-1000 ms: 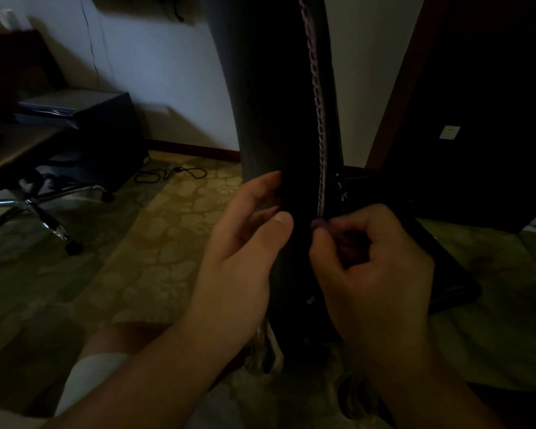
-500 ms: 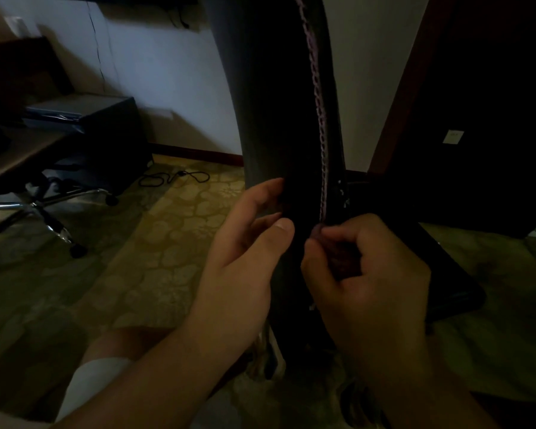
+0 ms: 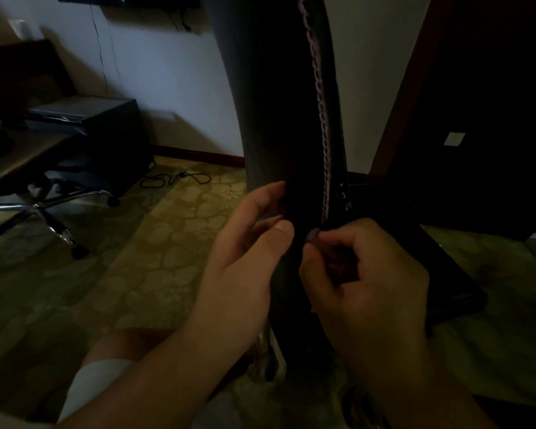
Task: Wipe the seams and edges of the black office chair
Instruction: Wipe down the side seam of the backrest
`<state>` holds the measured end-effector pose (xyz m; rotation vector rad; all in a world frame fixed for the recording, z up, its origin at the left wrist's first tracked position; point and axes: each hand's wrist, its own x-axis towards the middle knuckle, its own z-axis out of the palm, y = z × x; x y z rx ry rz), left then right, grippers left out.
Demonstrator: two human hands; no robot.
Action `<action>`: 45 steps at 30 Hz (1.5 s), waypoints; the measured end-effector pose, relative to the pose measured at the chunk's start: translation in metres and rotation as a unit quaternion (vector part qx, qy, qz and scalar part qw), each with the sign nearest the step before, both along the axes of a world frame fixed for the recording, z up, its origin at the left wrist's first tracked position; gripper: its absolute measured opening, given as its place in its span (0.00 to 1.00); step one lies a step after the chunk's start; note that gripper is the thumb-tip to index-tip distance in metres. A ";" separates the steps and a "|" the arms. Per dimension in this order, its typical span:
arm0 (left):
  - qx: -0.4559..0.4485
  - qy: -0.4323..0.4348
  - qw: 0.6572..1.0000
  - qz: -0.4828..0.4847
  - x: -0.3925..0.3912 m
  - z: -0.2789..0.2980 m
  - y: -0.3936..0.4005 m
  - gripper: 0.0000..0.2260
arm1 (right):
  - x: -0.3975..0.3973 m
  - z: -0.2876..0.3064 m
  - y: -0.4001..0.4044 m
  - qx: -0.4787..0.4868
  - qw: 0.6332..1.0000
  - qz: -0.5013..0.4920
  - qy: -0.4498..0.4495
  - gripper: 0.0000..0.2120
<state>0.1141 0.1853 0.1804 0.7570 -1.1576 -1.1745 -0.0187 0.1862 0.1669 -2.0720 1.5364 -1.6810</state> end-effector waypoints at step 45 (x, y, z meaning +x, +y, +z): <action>0.011 0.000 1.000 0.000 0.002 0.001 -0.001 0.19 | -0.004 0.011 -0.005 -0.013 0.996 -0.025 -0.079 0.04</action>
